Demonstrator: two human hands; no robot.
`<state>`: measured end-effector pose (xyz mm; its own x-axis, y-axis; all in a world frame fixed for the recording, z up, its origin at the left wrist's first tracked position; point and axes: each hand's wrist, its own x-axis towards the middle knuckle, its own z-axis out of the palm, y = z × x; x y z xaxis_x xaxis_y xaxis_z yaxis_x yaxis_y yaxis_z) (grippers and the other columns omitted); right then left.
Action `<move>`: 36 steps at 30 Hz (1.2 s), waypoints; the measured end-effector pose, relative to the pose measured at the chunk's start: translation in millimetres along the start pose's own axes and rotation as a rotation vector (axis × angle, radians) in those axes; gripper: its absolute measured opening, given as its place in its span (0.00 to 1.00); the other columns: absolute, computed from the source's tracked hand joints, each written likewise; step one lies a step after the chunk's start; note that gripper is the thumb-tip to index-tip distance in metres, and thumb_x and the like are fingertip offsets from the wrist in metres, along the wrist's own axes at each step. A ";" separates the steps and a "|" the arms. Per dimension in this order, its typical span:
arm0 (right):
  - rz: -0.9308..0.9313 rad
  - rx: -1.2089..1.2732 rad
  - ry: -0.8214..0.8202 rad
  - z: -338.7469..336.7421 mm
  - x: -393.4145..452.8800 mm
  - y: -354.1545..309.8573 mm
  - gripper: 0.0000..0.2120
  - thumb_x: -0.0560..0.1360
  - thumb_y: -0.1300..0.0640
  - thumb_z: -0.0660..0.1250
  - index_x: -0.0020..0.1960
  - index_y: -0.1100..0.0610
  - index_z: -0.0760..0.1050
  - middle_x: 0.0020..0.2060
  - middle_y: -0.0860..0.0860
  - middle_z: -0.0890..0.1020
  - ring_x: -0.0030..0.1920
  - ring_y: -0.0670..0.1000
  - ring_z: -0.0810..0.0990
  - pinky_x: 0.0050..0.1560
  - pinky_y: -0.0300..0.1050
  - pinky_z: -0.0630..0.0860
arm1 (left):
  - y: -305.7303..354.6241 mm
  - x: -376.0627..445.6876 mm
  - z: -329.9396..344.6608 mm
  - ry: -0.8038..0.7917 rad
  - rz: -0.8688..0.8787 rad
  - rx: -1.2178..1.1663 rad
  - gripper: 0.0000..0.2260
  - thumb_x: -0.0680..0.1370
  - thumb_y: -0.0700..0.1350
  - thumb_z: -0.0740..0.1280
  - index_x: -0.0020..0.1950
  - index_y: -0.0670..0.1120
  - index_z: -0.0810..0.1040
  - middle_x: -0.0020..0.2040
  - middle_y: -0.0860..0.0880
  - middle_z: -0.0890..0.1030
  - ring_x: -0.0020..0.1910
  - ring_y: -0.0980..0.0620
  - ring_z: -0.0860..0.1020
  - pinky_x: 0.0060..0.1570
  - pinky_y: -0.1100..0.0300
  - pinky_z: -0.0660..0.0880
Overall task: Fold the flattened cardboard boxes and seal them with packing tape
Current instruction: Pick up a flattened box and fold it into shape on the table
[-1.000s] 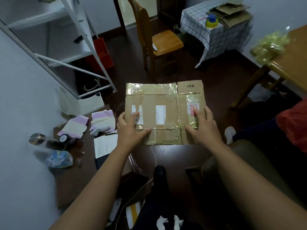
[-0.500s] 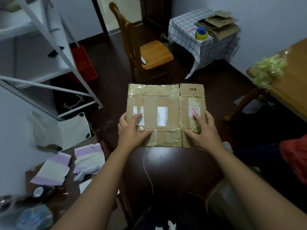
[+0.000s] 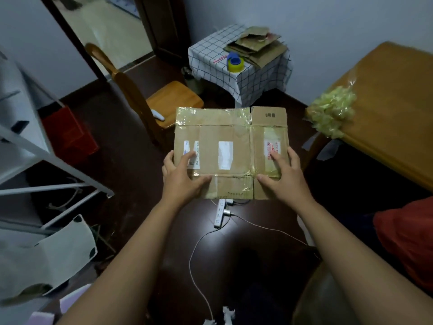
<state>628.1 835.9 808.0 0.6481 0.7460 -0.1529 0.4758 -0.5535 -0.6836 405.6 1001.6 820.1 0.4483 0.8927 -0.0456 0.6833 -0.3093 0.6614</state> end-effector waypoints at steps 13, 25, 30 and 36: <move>0.032 -0.023 -0.058 -21.4 149.4 -10.1 0.37 0.72 0.41 0.72 0.76 0.46 0.62 0.79 0.49 0.47 0.76 0.60 0.58 0.74 0.59 0.61 | 44.6 134.7 23.6 -0.016 -0.045 0.027 0.32 0.70 0.54 0.77 0.71 0.55 0.69 0.77 0.44 0.52 0.75 0.44 0.53 0.73 0.49 0.58; 0.067 -0.079 -0.028 17.2 264.3 -70.6 0.37 0.73 0.41 0.72 0.77 0.46 0.61 0.79 0.48 0.47 0.76 0.61 0.58 0.73 0.58 0.60 | 10.2 274.3 7.6 -0.052 -0.025 -0.031 0.31 0.70 0.54 0.76 0.71 0.56 0.69 0.77 0.45 0.52 0.75 0.45 0.52 0.73 0.46 0.59; 0.105 -0.091 0.002 48.5 333.0 -123.4 0.37 0.73 0.42 0.72 0.77 0.46 0.61 0.79 0.48 0.46 0.75 0.61 0.58 0.73 0.57 0.62 | -13.4 367.5 -19.2 -0.075 -0.008 -0.045 0.32 0.70 0.54 0.76 0.71 0.56 0.69 0.77 0.42 0.52 0.76 0.43 0.52 0.74 0.46 0.58; 0.168 -0.125 0.056 54.8 391.4 -173.3 0.37 0.74 0.42 0.71 0.77 0.46 0.60 0.79 0.48 0.47 0.74 0.63 0.59 0.72 0.57 0.61 | -18.2 458.0 -41.7 -0.119 0.068 -0.055 0.32 0.70 0.54 0.76 0.71 0.55 0.68 0.77 0.42 0.53 0.76 0.42 0.53 0.72 0.45 0.58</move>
<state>766.7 1244.1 827.5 0.7552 0.6194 -0.2146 0.4262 -0.7126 -0.5572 574.5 1429.7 818.4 0.5599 0.8242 -0.0856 0.6180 -0.3465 0.7057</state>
